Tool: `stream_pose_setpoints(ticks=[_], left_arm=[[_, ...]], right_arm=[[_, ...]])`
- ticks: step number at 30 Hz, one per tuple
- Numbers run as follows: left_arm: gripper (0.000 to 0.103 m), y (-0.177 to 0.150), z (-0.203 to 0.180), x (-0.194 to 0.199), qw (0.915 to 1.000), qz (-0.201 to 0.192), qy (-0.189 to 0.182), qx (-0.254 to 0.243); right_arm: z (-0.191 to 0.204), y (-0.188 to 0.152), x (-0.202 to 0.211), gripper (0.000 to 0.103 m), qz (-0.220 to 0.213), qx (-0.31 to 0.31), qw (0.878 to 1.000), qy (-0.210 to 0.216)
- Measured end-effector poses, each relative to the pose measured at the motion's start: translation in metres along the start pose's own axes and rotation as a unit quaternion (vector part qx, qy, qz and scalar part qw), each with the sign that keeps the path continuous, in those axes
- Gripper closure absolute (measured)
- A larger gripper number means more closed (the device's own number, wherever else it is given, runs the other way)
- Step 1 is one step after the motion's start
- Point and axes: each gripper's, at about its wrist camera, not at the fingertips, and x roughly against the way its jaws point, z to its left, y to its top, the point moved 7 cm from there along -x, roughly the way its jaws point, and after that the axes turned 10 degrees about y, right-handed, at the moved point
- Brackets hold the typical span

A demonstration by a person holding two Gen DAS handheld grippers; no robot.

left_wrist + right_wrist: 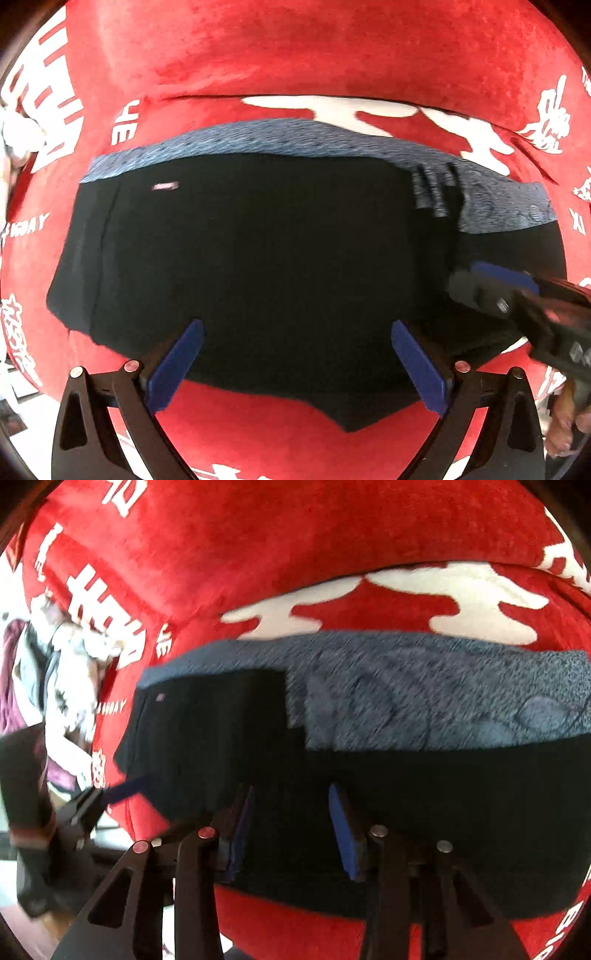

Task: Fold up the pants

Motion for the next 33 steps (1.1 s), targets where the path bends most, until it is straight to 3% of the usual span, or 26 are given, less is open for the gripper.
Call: stream_pose_setpoints(ticks=[4,17,25,33], left_arm=[[0.001,-0.003,0.016,0.0,0.9999,0.0,0.003,0.012],[0.001,-0.018,0.078,-0.017,0.999,0.012,0.005,0.043],[0.001,-0.024,0.114,-0.03,0.9954,0.029,-0.004,0.092],[0.001,-0.027,0.148,-0.041,0.9929,0.03,-0.002,0.115]], right_arm=[[0.016,-0.01,0.005,0.057,0.013,0.036,0.998,-0.043],[0.067,-0.031,-0.015,0.051,0.033,0.092,0.99,-0.101],[0.088,-0.039,-0.051,0.051,0.061,0.102,0.988,-0.101],[0.083,-0.049,-0.074,0.051,0.083,0.104,0.983,-0.125]])
